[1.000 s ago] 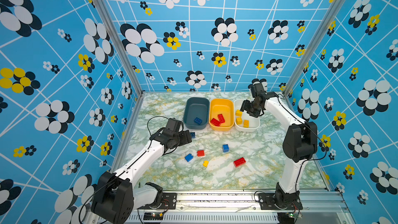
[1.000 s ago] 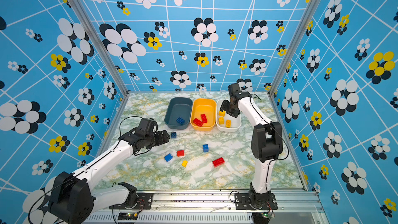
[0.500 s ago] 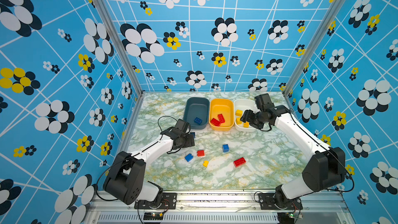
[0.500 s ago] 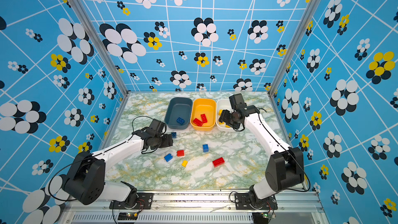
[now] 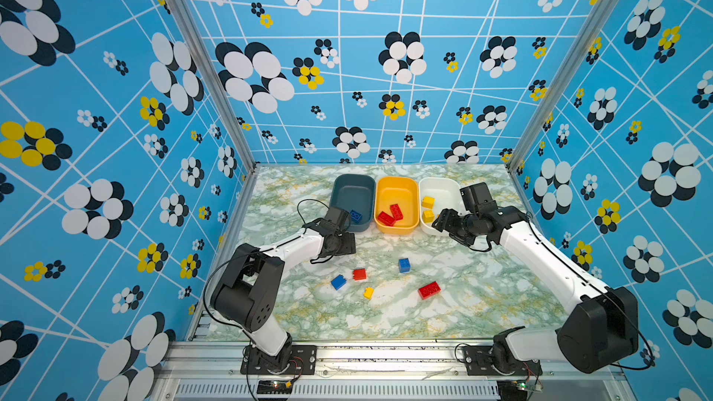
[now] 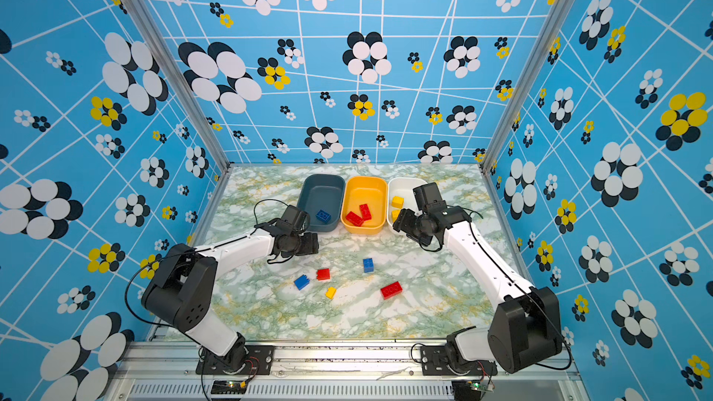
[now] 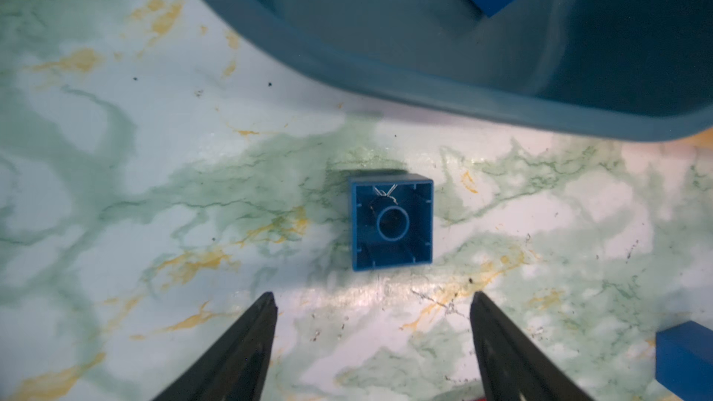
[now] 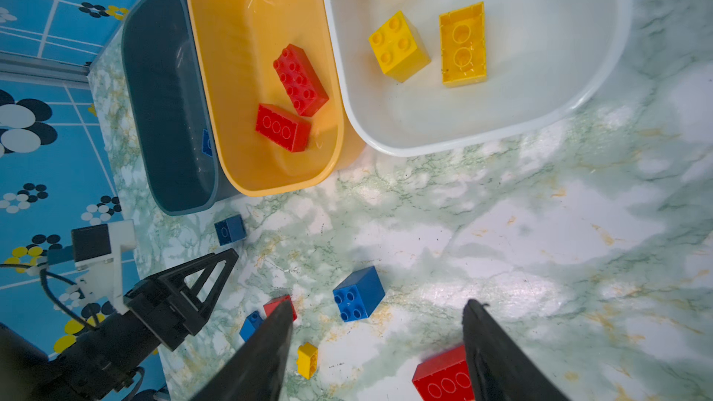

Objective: Sort the legos into containers by color
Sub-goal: 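Lower the left gripper onto the blue brick while the right draws back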

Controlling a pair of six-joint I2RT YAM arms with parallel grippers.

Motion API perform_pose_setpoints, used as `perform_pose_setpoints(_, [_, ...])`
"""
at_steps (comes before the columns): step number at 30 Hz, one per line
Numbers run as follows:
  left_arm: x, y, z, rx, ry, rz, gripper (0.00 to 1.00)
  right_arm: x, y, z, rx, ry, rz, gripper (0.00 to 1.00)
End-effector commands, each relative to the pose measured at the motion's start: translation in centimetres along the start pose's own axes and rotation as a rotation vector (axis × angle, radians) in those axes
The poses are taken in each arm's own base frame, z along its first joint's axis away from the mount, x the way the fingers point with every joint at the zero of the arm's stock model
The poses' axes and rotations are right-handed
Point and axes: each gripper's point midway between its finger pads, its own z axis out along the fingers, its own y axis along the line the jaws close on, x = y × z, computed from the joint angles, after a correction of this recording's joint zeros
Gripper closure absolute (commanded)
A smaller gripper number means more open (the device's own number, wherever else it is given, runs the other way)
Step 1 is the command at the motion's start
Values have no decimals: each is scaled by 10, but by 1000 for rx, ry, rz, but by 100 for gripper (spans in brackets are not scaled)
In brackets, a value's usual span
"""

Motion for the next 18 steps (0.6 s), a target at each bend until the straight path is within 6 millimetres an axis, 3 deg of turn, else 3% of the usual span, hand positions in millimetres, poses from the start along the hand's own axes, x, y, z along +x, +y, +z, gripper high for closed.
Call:
perform_pose_setpoints(1, [-16,-7,3,-6,-40,24,20,-1,3,-4,-18,-28,11,29])
perform_pose_setpoints(8, [-20,-6,15,-69,-35,36,26,0,3,0,-31,-34,19,29])
perform_pose_setpoints(18, [-16,-1,30,-148,-25,38,44,3,0,1,-33,-32,12,29])
